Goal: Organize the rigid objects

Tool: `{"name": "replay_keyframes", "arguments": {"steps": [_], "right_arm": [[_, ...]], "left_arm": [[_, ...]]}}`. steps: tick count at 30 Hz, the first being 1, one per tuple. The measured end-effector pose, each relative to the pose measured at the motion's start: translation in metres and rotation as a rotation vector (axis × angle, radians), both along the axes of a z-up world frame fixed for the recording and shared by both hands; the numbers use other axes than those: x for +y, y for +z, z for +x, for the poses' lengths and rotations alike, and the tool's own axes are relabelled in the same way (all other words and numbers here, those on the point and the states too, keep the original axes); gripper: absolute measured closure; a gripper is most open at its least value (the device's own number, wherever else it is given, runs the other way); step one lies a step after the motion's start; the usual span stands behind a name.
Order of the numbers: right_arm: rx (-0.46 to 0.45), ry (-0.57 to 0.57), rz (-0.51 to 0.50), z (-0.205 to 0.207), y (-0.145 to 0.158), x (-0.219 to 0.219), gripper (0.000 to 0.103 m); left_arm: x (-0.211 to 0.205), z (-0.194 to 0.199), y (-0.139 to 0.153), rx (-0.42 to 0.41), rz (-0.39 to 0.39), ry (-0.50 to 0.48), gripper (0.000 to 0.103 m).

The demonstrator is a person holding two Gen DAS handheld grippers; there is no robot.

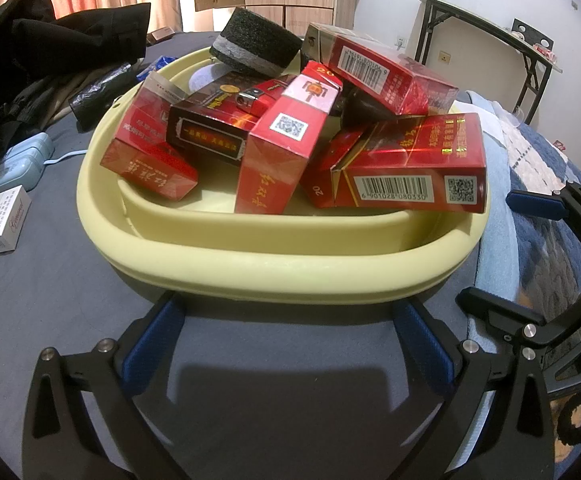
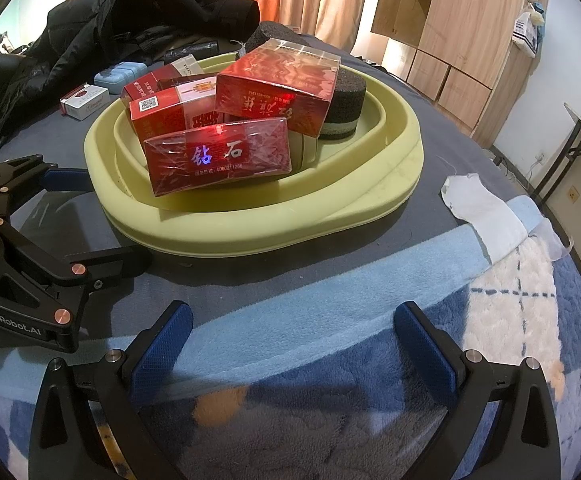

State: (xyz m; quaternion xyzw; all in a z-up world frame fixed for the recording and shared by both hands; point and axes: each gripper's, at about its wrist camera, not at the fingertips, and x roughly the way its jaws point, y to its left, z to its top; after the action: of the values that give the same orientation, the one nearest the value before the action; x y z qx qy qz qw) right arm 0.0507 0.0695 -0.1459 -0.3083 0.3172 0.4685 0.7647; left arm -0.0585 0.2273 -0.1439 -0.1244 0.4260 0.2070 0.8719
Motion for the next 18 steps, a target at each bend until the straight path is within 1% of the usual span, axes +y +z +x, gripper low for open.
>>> {"name": "replay_keyframes", "arguments": {"steps": [18], "right_arm": [[0.000, 0.000, 0.000, -0.0002, -0.0002, 0.0006, 0.000]], "left_arm": [[0.0006, 0.0003, 0.0004, 0.000, 0.000, 0.000, 0.000]]}}
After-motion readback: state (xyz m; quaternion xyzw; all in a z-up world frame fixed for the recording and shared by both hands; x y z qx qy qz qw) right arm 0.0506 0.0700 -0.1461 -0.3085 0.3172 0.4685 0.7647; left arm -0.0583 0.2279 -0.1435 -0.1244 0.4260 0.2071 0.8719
